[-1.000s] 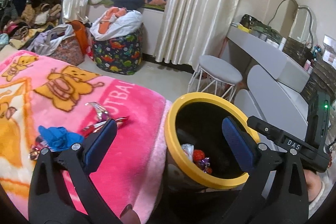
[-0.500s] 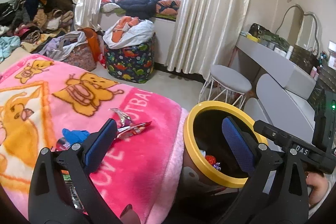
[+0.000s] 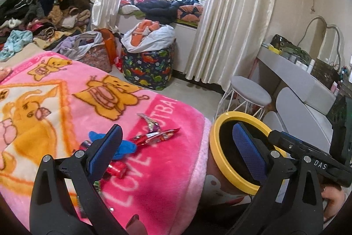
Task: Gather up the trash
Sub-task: 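Move both open tools back over the remaining items on the blanket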
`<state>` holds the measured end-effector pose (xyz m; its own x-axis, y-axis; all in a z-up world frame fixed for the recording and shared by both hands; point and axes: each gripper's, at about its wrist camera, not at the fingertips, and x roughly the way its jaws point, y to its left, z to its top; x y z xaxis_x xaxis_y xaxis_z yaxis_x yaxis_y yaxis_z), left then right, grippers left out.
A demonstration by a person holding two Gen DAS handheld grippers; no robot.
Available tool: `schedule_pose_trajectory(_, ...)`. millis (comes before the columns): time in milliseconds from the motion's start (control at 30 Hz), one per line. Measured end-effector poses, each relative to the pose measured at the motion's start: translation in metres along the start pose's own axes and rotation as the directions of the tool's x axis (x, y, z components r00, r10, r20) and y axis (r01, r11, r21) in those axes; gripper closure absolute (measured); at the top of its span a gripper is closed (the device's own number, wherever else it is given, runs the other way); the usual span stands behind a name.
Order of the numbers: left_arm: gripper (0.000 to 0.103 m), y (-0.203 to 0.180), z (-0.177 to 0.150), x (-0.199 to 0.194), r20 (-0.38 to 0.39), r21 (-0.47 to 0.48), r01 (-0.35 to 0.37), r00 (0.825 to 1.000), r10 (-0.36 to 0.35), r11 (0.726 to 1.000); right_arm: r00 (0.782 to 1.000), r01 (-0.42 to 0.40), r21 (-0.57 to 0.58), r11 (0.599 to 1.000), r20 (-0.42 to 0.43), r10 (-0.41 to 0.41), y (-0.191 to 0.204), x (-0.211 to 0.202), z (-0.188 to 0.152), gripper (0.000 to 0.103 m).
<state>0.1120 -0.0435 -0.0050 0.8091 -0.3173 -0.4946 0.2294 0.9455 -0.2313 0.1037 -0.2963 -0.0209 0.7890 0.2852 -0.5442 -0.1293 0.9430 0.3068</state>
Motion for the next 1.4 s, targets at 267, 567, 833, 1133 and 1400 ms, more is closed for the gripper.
schedule_pose_trajectory(267, 0.011, 0.028, -0.002, -0.009, 0.004, -0.046, -0.042, 0.999, 0.042, 0.998, 0.998, -0.059, -0.053, 0.997, -0.038, 0.057, 0.031, 0.018, 0.002, 0.022)
schedule_pose_trajectory(567, 0.011, 0.062, -0.014, -0.018, -0.008, -0.097, -0.098, 0.995, 0.098, 0.99, 0.994, -0.094, -0.112, 0.989, -0.073, 0.086, 0.059, 0.038, 0.006, 0.022)
schedule_pose_trajectory(833, 0.011, 0.093, -0.031, -0.023, -0.057, -0.133, -0.147, 0.988, 0.14, 0.98, 0.984, -0.133, -0.144, 0.981, -0.138, 0.113, 0.083, 0.065, -0.002, 0.022)
schedule_pose_trajectory(1133, 0.011, 0.123, -0.057, -0.021, -0.143, -0.178, -0.167, 0.979, 0.142, 0.97, 0.968, -0.191, -0.175, 0.966, -0.199, 0.155, 0.109, 0.095, -0.008, 0.022)
schedule_pose_trajectory(1400, 0.038, 0.133, -0.079, -0.01, -0.225, -0.22, -0.107, 0.973, 0.056, 0.97, 0.944, -0.268, -0.208, 0.941, -0.251, 0.213, 0.133, 0.124, -0.008, 0.029)
